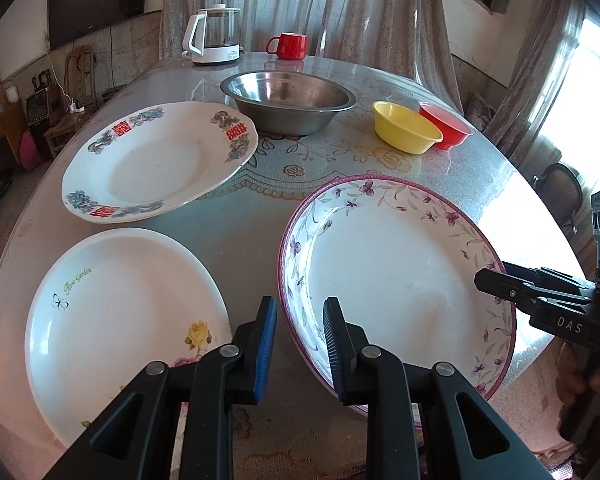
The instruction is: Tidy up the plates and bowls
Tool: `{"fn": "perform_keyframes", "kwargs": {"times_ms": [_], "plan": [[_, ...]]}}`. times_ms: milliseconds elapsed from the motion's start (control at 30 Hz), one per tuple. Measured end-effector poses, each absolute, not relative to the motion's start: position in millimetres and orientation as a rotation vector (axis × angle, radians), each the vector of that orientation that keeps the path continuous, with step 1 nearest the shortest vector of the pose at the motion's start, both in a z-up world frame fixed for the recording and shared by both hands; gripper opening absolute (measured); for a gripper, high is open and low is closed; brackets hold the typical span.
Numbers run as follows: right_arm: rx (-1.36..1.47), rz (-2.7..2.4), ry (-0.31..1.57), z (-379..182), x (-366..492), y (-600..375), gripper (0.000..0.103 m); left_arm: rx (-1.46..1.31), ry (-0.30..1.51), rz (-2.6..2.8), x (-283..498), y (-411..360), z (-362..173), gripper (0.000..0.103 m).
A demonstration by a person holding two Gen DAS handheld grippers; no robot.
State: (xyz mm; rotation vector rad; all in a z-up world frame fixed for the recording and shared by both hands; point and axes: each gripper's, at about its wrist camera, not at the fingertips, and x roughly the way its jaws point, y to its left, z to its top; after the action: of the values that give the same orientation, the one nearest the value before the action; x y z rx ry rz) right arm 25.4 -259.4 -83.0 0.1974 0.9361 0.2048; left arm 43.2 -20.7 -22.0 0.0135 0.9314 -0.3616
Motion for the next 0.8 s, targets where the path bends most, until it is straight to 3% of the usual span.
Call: {"fn": "perform_keyframes", "kwargs": {"times_ms": [167,333,567,800], "plan": [[0.145,0.17,0.896,-69,28,-256,0.045,-0.033,0.907,-0.349,46,-6,-16,0.032],[0.106,0.144,0.885,-65,38,-243,0.06,-0.077,0.885,-0.323,50,7,-12,0.039],[0.028,0.076,0.908,-73,48,-235,0.059,-0.107,0.86,-0.29,53,20,-8,0.04],[0.039,0.02,0.804,-52,49,-235,0.059,-0.157,0.863,-0.238,58,37,-11,0.04]]}}
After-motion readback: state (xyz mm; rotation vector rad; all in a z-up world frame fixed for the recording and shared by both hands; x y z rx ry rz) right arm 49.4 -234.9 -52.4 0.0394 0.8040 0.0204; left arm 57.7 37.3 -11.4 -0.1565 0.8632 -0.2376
